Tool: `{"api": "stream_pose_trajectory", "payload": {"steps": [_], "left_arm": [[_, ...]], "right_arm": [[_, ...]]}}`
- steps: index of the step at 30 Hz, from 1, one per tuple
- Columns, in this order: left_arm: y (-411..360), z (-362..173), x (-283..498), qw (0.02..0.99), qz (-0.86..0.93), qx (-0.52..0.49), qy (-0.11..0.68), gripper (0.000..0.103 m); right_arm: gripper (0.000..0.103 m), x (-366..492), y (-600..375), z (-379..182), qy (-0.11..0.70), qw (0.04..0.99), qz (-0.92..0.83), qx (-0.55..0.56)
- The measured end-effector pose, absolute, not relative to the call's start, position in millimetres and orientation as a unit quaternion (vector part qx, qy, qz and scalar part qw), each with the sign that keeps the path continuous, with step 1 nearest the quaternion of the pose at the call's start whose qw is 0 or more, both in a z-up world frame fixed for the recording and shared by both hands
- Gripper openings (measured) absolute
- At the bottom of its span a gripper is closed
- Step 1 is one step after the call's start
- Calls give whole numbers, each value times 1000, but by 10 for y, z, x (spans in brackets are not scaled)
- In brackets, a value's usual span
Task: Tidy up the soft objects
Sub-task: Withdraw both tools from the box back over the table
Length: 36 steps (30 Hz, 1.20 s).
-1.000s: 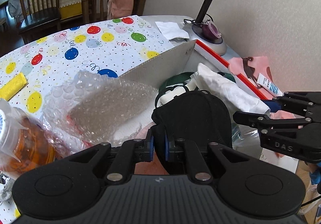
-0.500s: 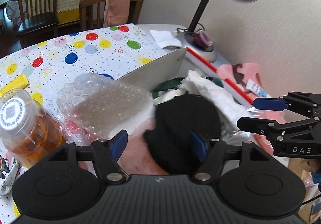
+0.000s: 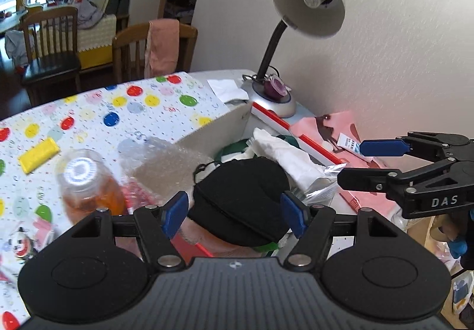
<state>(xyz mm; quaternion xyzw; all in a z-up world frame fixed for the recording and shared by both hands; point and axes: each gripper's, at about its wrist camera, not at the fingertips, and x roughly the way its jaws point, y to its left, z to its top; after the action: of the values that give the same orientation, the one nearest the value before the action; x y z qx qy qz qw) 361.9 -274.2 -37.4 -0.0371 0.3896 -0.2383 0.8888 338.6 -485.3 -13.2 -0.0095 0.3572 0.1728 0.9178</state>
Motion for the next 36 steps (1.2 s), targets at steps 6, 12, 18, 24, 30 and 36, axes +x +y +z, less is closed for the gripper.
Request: {"api": "stream_pose_trajectory", "payload": {"steps": [6, 12, 18, 24, 30, 36], "left_arm": [[-2499, -216, 3461, 897, -236, -39, 372, 76], [-2147, -109, 3301, 906, -224, -47, 356, 80], [-1698, -48, 3136, 914, -204, -61, 345, 87], [-1186, -62, 3048, 919, -182, -89, 338, 100], [-740, -168, 2998, 925, -160, -100, 328, 103], [-482, -379, 3048, 930, -145, -90, 324, 103]], "right_arm": [[85, 3226, -4614, 45, 339, 921, 193, 2], [91, 3109, -4243, 161, 327, 919, 219, 6], [100, 3044, -3816, 257, 322, 916, 240, 11], [103, 3068, -3400, 340, 325, 913, 246, 15], [103, 3208, -2978, 408, 334, 911, 244, 14], [103, 3468, -2524, 388, 353, 905, 239, 11]]}}
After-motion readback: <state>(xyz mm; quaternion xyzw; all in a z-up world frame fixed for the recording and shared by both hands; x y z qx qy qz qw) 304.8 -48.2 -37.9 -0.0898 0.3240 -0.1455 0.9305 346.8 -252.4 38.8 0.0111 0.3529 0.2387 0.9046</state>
